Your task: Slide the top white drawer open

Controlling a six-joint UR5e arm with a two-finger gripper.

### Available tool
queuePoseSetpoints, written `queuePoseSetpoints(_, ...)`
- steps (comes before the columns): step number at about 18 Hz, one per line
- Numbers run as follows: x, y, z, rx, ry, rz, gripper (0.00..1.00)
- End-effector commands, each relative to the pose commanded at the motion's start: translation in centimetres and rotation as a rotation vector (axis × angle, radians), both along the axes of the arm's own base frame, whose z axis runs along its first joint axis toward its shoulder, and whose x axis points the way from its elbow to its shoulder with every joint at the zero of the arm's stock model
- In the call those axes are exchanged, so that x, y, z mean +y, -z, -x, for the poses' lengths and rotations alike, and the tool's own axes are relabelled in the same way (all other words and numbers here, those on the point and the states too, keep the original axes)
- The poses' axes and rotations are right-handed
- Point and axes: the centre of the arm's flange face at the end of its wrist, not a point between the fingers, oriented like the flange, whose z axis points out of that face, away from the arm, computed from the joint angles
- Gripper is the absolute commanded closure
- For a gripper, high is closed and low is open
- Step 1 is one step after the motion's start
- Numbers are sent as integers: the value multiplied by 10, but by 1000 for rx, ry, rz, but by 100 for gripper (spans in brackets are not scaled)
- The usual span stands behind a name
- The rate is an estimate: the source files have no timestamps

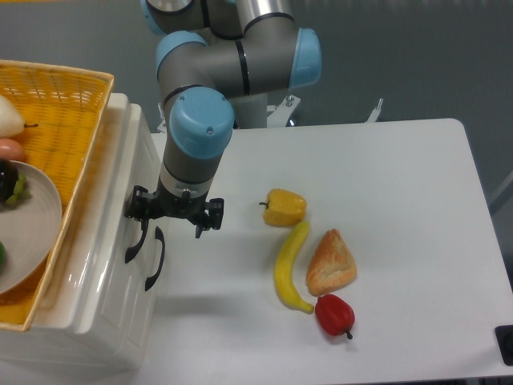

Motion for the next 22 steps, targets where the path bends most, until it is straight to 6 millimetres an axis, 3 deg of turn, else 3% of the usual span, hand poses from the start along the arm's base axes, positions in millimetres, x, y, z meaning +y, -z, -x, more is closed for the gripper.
queuePoseSetpoints(12,1,9,-3,-22,0,8,0)
queuePoseSetpoints(22,-1,1,0,-47,-11,-27,0)
